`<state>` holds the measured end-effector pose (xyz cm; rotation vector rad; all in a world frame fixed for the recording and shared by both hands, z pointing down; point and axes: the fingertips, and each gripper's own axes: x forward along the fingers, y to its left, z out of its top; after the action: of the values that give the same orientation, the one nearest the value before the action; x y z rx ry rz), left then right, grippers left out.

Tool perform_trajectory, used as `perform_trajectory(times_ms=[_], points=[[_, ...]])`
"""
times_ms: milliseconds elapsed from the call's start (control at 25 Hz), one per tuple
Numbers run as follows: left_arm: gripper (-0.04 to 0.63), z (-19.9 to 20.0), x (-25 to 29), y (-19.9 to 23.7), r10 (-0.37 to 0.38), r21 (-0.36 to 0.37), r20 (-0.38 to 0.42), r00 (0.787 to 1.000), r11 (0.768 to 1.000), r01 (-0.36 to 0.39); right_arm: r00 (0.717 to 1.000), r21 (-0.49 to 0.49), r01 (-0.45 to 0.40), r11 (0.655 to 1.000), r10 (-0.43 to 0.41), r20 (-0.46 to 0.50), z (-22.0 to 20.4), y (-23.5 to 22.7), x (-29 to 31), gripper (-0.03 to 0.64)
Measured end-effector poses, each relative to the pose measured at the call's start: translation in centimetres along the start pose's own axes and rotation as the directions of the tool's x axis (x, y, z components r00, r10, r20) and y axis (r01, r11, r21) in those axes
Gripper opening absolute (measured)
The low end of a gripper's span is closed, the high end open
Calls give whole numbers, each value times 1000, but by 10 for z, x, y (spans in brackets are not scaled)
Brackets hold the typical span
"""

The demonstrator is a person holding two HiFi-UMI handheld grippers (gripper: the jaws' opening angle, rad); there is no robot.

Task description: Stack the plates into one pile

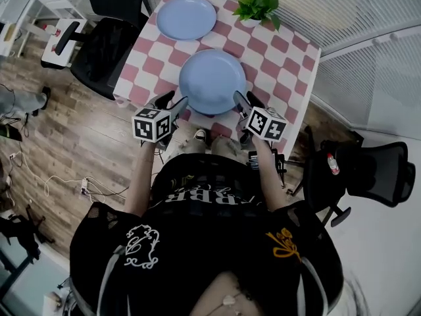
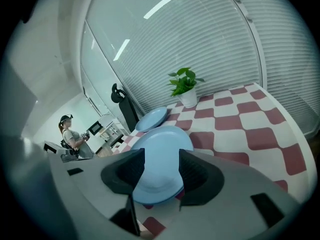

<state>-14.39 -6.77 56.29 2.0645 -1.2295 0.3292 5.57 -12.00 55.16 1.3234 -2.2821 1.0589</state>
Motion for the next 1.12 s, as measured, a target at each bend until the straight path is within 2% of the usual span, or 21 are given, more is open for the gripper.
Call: perform_trajectory(times_ms=[200, 360, 640, 880, 1120], points=[[192, 19, -4, -33, -64, 100, 39, 997, 993, 60, 997, -63, -54, 997, 57, 45, 4, 28, -14, 155], [160, 32, -7, -58, -91, 132, 82, 992, 988, 80, 993, -105, -103, 989, 108, 43, 4, 42, -21, 76], [148, 48, -3, -83, -72, 100, 153, 986, 993, 57, 980, -150, -192, 970, 197, 17, 3, 44, -28, 52], [148, 50, -7, -93, -30, 81, 183, 983, 997, 15, 967, -144, -250, 958, 254, 10, 7, 42, -26, 52], [148, 53, -16, -59, 29, 65, 191, 981, 997, -42, 963, -144, -268, 953, 270, 0, 15, 53, -14, 52]])
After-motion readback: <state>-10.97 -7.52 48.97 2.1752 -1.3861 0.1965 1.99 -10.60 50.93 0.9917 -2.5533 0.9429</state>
